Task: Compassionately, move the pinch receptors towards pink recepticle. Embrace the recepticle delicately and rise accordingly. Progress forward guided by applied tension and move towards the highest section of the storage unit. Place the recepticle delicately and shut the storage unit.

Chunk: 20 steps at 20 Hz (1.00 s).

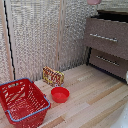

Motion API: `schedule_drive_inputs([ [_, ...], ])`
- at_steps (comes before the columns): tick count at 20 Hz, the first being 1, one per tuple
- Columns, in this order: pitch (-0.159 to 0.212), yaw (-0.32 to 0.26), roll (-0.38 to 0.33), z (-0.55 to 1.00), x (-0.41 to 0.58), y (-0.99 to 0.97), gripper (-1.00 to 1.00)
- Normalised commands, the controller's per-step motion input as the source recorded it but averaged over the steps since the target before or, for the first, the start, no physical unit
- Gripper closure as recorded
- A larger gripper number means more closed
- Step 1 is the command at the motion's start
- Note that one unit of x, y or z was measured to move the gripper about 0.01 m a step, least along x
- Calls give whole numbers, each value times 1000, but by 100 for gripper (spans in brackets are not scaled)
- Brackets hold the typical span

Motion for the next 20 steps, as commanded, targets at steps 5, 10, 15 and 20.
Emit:
schedule_drive_inputs([
  [5, 132, -13, 64, 635, -95, -1000, 100],
  [10, 141, -5, 17, 154, -56, -841, 100],
  [15, 84, 0, 9, -17, -103, -816, 100],
  [20, 3, 0, 29, -235, -117, -394, 100],
])
